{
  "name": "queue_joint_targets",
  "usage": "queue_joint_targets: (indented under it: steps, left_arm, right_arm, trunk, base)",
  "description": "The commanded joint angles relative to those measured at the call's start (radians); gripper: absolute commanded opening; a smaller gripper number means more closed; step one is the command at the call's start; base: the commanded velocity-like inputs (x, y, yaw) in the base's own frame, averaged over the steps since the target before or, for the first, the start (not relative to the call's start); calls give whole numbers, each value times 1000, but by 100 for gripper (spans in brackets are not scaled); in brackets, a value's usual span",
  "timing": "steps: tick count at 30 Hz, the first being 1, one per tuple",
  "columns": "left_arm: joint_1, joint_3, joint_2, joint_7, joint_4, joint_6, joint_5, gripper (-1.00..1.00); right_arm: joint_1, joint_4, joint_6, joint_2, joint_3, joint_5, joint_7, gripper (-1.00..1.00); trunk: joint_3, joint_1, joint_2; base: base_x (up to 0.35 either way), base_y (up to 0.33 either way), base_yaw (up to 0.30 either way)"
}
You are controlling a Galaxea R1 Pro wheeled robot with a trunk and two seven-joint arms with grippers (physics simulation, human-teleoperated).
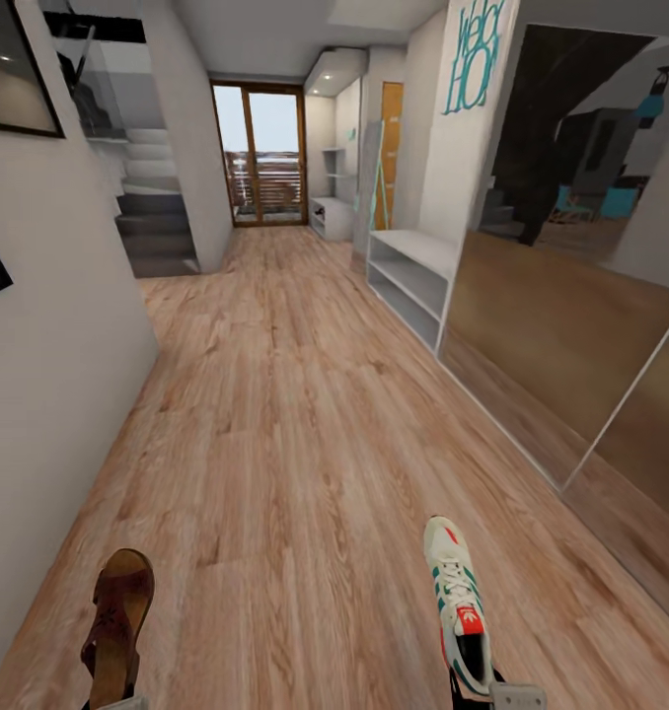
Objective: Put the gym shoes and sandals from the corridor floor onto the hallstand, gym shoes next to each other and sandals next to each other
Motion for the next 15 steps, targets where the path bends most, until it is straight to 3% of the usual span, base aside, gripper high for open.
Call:
queue_joint_targets:
  steps: [1,15]
  left_arm:
    - [-1,2,0,-4,1,-2,2,-100]
    - [-1,3,0,-3,1,-1,4,-100]
  right_arm:
    - [0,0,-2,0,3,2,-6,-100]
    - [0,0,-2,0,3,2,-6,-100]
  trunk:
    - [0,0,0]
    - [17,0,0]
  base:
    - [338,0,277]
    - [338,0,183]
